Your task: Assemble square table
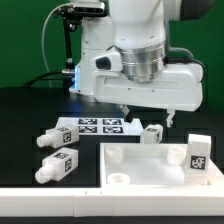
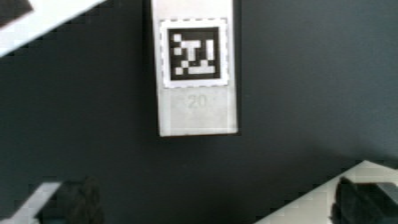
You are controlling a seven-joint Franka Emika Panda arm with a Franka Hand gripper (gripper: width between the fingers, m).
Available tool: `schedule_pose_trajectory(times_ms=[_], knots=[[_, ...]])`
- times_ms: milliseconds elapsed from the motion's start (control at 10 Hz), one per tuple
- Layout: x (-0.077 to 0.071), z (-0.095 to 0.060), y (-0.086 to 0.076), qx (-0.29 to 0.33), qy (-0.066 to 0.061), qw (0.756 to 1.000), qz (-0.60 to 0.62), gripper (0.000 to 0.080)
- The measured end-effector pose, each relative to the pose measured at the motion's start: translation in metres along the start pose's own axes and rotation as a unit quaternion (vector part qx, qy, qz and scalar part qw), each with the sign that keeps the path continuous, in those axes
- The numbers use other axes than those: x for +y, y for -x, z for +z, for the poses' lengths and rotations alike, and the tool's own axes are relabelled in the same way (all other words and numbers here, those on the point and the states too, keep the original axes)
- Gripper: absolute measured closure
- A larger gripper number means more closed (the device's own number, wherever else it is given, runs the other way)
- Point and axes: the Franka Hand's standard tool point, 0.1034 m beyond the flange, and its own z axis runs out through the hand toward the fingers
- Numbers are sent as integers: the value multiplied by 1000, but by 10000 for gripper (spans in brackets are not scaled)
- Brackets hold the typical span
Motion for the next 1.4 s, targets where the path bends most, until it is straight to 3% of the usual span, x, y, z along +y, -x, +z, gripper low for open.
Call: schedule_pose_trajectory(times_ms=[300, 600, 900, 1100, 1400], knots=[[4, 1, -3, -82, 8, 997, -9, 151], [-14, 4, -6, -183, 12, 980, -72, 151], [-5, 8, -6, -276, 19, 959, -69, 151], [-1, 13, -7, -305, 26, 950, -56, 151], [0, 15, -6, -307, 26, 950, -54, 151]])
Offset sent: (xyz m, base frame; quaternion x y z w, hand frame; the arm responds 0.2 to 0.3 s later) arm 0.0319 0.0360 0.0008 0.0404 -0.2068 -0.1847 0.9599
